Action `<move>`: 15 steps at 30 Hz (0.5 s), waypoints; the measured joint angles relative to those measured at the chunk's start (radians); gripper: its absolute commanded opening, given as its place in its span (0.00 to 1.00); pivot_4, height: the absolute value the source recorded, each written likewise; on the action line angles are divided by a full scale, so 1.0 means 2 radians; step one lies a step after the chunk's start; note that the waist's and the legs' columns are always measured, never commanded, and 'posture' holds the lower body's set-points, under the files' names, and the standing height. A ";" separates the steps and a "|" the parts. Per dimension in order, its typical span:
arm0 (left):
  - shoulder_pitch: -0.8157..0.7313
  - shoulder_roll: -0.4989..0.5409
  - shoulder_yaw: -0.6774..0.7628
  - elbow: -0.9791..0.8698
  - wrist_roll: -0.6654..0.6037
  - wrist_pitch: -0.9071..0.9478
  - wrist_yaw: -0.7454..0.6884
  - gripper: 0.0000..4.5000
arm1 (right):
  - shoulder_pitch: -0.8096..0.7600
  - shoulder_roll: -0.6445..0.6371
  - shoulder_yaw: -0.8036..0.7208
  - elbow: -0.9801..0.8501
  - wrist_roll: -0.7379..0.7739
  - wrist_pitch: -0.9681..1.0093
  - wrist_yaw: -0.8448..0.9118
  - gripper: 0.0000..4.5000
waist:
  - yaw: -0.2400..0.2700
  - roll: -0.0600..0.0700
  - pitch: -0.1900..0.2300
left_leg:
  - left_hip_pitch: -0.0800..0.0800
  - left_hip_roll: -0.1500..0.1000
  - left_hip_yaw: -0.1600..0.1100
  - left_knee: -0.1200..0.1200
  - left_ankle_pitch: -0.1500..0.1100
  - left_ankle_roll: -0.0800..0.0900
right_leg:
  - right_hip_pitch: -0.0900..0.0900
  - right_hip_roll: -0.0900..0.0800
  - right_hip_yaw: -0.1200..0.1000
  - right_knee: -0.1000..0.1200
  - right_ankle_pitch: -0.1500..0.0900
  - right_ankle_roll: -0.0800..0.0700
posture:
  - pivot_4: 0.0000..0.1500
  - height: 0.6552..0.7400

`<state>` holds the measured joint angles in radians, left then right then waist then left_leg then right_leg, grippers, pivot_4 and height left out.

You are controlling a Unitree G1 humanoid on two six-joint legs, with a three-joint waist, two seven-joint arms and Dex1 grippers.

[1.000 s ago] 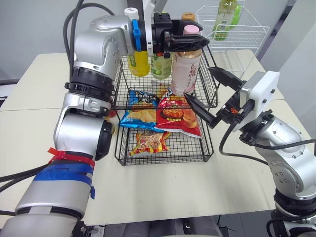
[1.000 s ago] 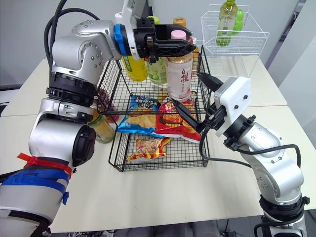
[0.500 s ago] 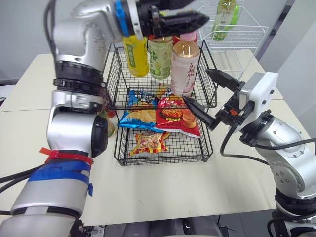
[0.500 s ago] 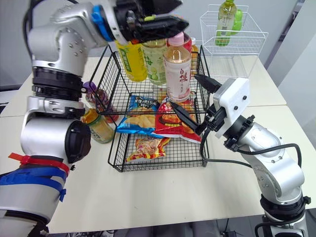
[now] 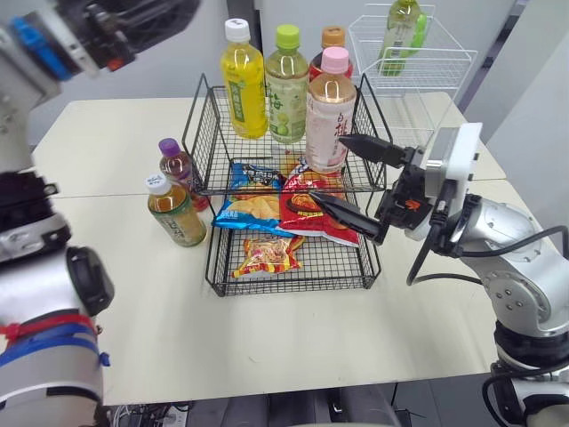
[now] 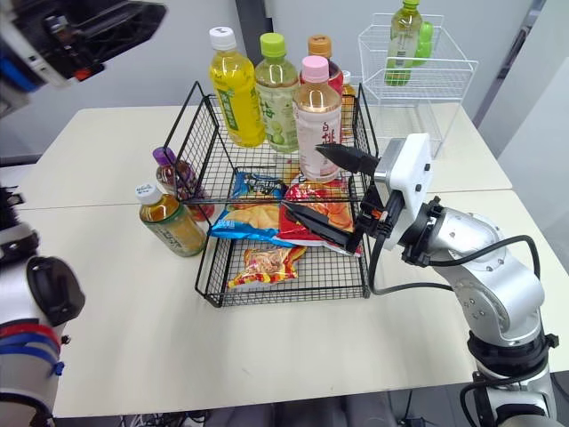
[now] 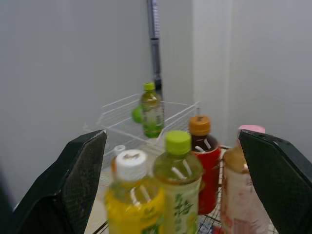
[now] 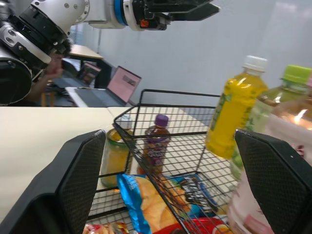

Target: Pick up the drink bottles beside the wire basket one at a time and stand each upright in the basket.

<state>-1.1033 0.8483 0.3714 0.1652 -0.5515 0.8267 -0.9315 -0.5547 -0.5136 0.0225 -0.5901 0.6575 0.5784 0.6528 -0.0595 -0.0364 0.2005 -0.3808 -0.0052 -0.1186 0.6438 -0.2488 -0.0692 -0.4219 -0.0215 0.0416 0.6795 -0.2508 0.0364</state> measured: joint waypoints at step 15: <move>0.554 -0.032 0.303 -0.302 -0.046 0.065 0.053 1.00 | -0.074 0.051 0.064 0.135 -0.043 -0.068 0.111 1.00 | 0.002 -0.001 0.000 | 0.001 0.001 0.001 0.000 0.000 0.000 | 0.000 0.000 0.000 -0.001 0.001 -0.002 | 1.00 1.00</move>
<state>0.0052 0.7845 0.9772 -0.4384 -0.6437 0.9563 -0.8248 -0.7020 -0.4121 0.1505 -0.3201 0.5719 0.4423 0.8739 -0.0564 -0.0380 0.1996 -0.3796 -0.0030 -0.1169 0.6435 -0.2490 -0.0696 -0.4217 -0.0220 0.0424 0.6778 -0.2483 0.0316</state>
